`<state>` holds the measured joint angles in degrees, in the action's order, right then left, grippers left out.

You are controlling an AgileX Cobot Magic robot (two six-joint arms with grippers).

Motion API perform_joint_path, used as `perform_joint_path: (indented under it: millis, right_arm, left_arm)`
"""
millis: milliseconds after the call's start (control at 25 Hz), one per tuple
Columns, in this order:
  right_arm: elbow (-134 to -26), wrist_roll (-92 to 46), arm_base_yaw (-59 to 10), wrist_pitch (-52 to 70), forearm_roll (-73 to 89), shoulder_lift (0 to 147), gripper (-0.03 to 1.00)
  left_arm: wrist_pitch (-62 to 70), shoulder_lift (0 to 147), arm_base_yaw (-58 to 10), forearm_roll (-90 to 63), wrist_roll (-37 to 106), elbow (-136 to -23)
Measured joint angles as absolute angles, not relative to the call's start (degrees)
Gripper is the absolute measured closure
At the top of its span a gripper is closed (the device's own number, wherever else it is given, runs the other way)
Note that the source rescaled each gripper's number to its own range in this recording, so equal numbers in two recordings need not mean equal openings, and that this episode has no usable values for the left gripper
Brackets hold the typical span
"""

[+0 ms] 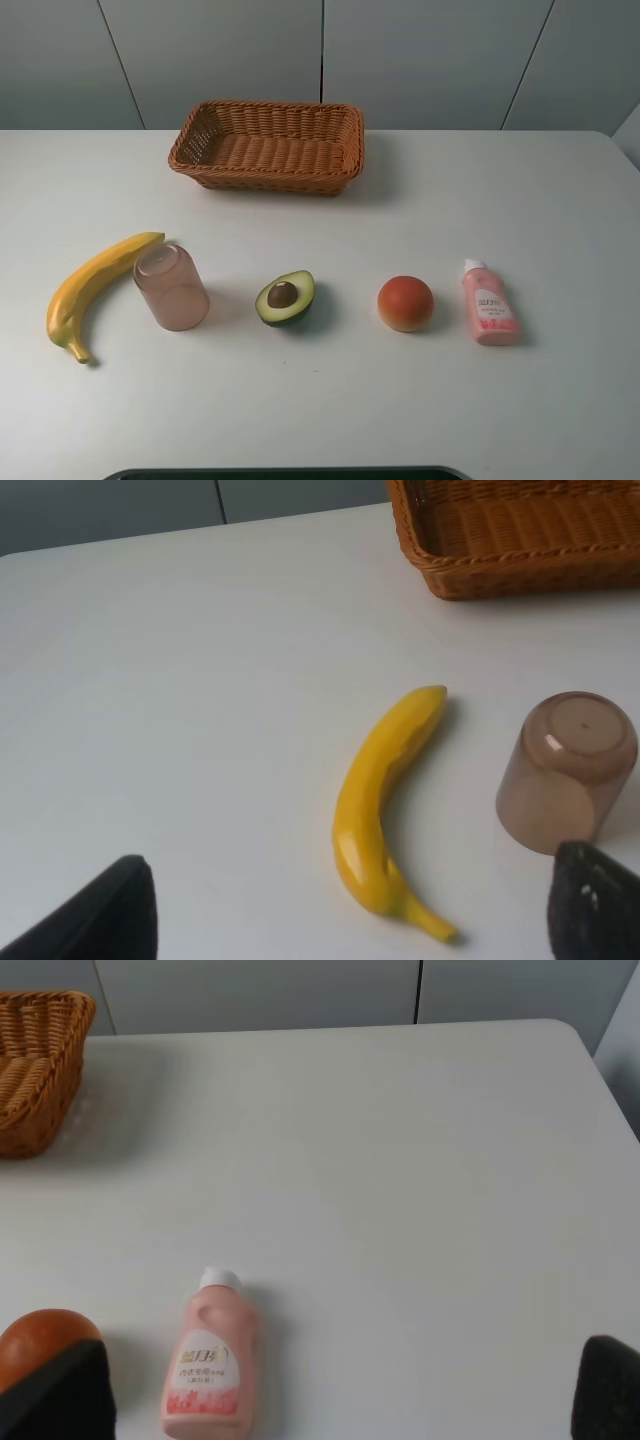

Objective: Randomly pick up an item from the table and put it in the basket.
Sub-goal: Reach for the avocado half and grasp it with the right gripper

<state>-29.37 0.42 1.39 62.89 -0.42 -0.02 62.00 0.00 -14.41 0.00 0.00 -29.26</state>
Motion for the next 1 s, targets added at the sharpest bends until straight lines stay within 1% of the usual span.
perform_joint_path:
  millis: [1000]
  right_arm:
    - [-29.37, 0.42, 1.39, 62.89, -0.42, -0.02, -0.02]
  left_arm:
    - [62.0, 0.0, -14.41, 0.0, 0.0, -29.26]
